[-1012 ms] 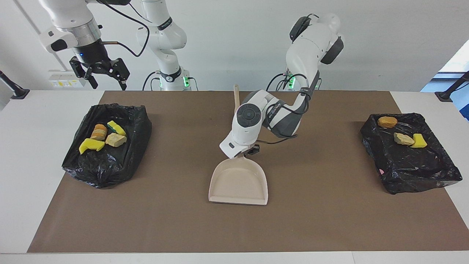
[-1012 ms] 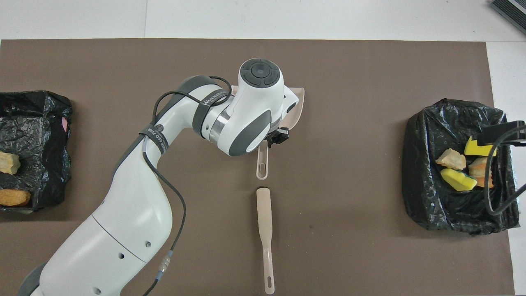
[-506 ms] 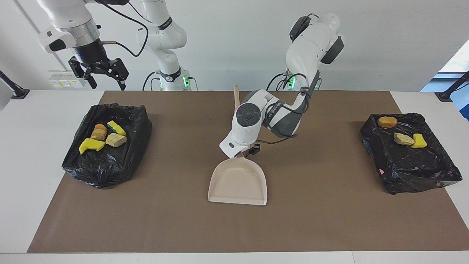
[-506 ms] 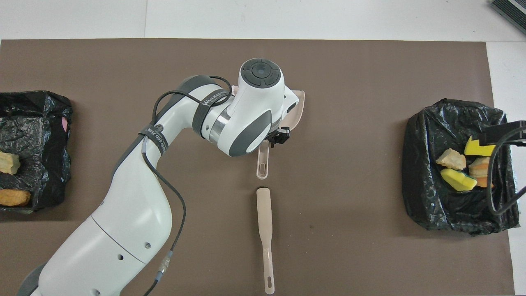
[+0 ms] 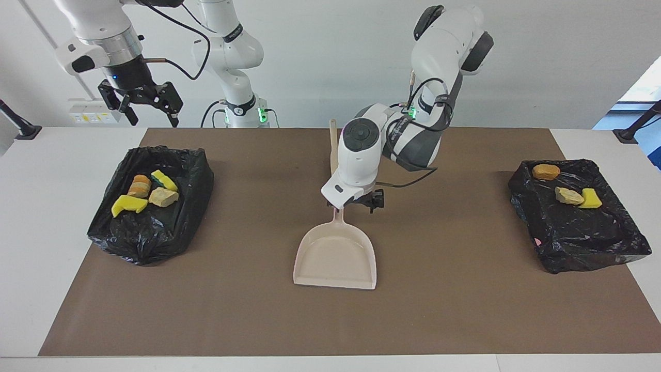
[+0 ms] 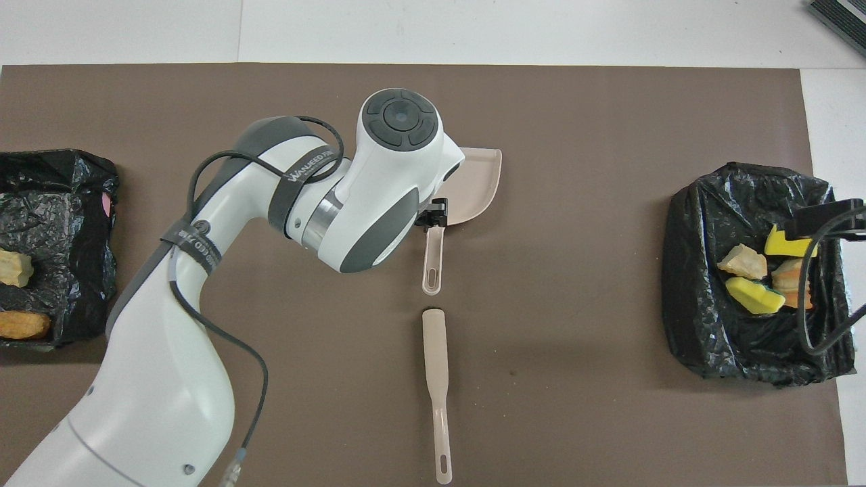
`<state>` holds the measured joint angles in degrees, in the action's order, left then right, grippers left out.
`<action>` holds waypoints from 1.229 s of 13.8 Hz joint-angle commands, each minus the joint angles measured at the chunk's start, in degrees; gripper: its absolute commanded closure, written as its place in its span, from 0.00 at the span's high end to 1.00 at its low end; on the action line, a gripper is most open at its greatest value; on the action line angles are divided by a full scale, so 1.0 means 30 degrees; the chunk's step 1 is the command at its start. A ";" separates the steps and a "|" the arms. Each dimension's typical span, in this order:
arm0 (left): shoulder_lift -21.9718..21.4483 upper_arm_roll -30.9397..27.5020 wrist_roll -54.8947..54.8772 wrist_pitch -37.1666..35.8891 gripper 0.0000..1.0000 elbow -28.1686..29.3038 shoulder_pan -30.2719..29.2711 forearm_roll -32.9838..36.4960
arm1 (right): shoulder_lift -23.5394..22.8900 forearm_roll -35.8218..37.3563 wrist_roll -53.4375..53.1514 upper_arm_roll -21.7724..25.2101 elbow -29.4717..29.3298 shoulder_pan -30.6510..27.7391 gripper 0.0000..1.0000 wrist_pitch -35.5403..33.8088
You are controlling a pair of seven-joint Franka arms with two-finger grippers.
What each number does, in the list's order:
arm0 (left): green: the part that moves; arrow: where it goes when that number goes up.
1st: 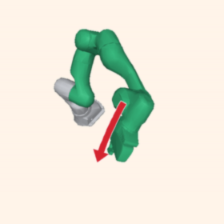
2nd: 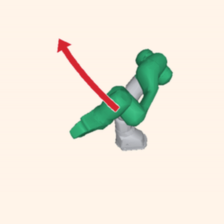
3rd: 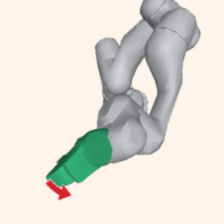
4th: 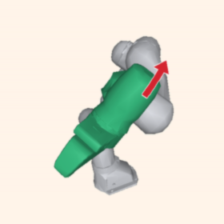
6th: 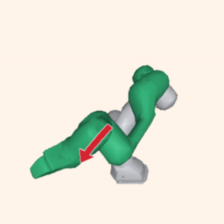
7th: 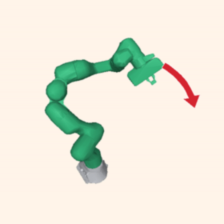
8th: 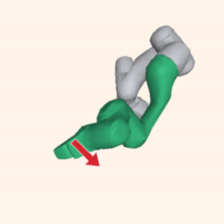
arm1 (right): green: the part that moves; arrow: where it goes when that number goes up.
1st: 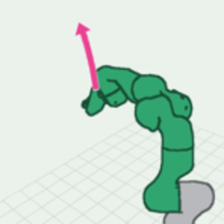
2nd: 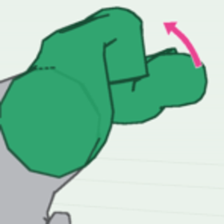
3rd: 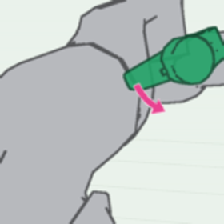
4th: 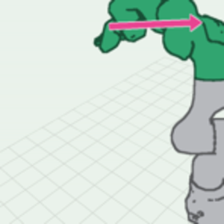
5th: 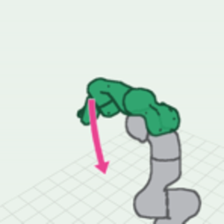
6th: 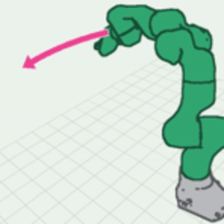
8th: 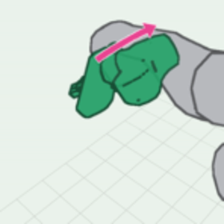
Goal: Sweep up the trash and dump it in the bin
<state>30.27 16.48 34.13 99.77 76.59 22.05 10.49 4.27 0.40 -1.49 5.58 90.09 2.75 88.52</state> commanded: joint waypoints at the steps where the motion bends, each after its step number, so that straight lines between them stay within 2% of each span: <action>1: -0.2850 -0.1359 -0.0447 0.1372 1.00 0.4028 -0.0202 -0.0156 | 0.0129 0.0188 0.0204 0.0426 0.0146 0.0373 1.00 -0.0064; 2: -0.2969 -0.1623 -0.1145 0.1344 1.00 0.4175 -0.0231 -0.0186 | 0.0129 0.0188 0.0204 0.0426 0.0146 0.0374 1.00 -0.0064; 4: -0.4280 -0.2355 -0.2085 0.1663 1.00 0.5573 -0.0290 -0.0563 | 0.0216 -0.0191 0.0234 0.0310 0.0088 0.0286 1.00 -0.0064; 7: -0.7792 -0.3875 -0.3897 0.2836 1.00 0.9234 -0.0874 -0.2581 | 0.0216 -0.0222 0.0234 0.0221 0.0088 0.0315 1.00 -0.0064; 10: -1.0550 -0.5255 -0.6801 0.2487 1.00 1.1027 -0.0934 -0.3145 | 0.0217 -0.0223 0.0234 0.0221 0.0088 0.0315 1.00 -0.0064; 15: -1.2926 -0.5287 -0.9880 -0.0410 1.00 1.1033 -0.3272 -0.3145 | 0.0245 -0.0223 0.0234 0.0221 0.0088 0.0315 1.00 -0.0064; 17: -1.3340 -0.5142 -1.0989 -0.2072 1.00 0.9781 -0.4328 -0.3145 | 0.0216 -0.0194 0.0234 0.0221 0.0088 0.0315 1.00 -0.0064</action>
<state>-7.42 0.35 4.68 97.78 107.34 12.03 2.00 4.34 0.35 -1.49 6.02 90.04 3.61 88.52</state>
